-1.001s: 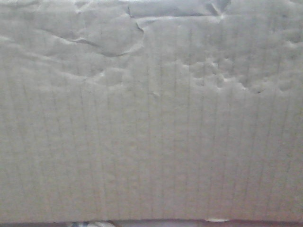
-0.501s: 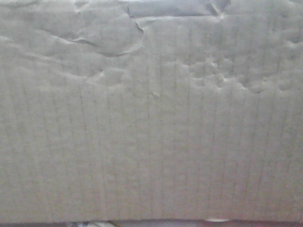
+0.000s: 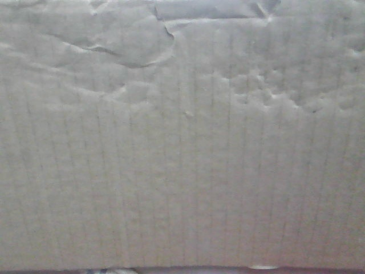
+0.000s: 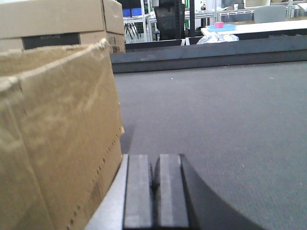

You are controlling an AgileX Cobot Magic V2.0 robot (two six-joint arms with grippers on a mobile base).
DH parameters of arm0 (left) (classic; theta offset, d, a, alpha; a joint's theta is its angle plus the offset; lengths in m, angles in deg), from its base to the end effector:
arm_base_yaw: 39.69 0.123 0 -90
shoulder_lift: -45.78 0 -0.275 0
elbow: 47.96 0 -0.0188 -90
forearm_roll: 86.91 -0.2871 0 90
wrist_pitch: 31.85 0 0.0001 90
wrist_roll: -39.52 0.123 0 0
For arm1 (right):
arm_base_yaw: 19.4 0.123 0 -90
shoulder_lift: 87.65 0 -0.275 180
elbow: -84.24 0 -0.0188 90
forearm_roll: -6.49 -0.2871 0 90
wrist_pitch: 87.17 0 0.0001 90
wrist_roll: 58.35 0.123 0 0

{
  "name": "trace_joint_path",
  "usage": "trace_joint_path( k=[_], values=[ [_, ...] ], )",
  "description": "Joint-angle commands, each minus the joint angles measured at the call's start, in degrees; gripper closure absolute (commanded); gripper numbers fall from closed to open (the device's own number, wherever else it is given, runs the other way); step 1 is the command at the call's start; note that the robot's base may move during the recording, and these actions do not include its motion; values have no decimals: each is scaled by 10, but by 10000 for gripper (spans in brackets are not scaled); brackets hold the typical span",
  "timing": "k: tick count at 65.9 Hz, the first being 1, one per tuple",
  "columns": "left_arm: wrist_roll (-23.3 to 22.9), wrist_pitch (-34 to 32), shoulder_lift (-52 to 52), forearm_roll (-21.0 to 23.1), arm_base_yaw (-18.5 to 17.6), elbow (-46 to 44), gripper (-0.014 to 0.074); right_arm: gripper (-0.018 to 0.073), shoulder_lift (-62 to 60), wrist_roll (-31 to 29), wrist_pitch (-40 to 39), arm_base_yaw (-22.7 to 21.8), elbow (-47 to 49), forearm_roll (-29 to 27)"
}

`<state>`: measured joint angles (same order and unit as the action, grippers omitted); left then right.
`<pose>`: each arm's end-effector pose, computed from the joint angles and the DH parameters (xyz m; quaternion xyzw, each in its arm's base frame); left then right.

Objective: Stack two boxes on right shelf middle

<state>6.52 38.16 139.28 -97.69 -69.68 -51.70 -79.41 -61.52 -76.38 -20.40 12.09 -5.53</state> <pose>0.3107 -0.1543 0.3041 -0.0096 0.9802 -0.0124 0.1974 0.1307 0.0025 0.2267 0.0463 0.7114 0.0606 0.6986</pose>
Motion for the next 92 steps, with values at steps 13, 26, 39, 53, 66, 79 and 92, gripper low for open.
trace_joint_path(
  k=[13, 26, 39, 53, 66, 79, 92],
  values=[
    [9, 0, -9, -7, 1, 1, 155, 722, 65, 1, 80, 0, 112, 53],
    [10, 0, -8, -12, 1, 1, 155, 722, 159, 1, 206, 0, 249, 69],
    [10, 0, -8, -14, 1, 1, 155, 722, 238, 1, 363, 0, 359, 67],
    [10, 0, -8, -13, 1, 1, 155, 722, 249, 5, 328, 0, 378, 29],
    [10, 0, -8, -13, 1, 1, 155, 718, 346, 57, 441, 0, 465, 28],
    [10, 0, -8, -12, 1, 1, 155, 690, 492, 109, 508, 0, 572, 41],
    [11, 0, -8, -12, 1, 1, 155, 690, 590, 171, 555, 43, 668, 86]
  ],
)
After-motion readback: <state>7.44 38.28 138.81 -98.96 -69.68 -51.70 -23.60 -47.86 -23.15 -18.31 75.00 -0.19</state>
